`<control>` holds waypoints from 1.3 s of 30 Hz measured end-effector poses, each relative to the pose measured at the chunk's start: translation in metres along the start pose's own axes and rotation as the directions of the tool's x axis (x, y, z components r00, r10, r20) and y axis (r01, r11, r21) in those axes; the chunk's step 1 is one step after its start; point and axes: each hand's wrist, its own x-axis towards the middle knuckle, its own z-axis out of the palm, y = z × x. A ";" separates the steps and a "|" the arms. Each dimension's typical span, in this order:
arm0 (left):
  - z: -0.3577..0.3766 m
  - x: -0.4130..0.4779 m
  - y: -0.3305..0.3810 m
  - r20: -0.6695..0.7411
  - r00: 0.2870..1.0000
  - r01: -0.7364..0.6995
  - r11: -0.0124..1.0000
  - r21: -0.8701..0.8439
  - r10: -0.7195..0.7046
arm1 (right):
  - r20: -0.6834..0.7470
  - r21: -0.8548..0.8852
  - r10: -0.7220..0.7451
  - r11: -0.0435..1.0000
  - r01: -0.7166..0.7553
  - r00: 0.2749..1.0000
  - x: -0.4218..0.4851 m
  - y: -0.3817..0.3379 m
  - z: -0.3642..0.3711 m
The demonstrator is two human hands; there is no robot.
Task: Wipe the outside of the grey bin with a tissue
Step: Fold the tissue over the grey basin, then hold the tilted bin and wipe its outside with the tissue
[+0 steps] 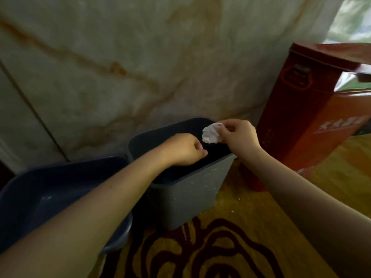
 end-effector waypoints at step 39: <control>0.045 0.034 -0.066 -0.078 0.992 -0.027 0.443 -0.896 -0.097 | -0.180 -0.173 -0.329 0.938 0.299 0.927 -0.005 0.021 0.086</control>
